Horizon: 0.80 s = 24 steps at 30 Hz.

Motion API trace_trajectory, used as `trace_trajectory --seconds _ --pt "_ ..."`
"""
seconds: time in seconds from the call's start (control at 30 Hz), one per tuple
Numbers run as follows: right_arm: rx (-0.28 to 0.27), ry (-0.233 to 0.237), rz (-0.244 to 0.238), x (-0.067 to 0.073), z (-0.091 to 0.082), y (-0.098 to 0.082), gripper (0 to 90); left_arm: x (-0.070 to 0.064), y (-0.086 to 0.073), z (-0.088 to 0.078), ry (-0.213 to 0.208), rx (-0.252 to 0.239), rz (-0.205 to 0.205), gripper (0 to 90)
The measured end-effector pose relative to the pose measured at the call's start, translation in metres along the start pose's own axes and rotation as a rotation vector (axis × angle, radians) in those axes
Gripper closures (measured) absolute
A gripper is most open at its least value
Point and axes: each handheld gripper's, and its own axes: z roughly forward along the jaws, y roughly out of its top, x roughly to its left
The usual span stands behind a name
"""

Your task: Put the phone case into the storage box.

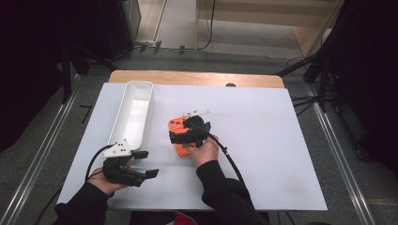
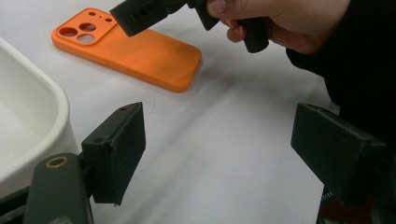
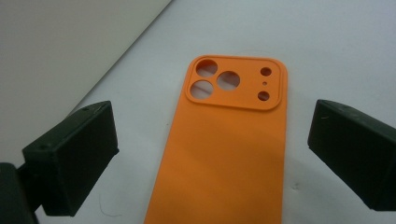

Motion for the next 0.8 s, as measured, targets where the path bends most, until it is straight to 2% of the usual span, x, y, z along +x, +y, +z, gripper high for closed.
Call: trace_trajectory --seconds 0.4,0.8 --pt "0.038 0.015 0.000 0.000 0.006 -0.001 0.8 0.000 0.000 0.000 -0.001 0.001 -0.001 17.9" --pt "0.094 -0.001 -0.003 -0.001 0.013 -0.003 0.8 0.000 0.000 0.000 -0.002 0.001 -0.001 17.9"
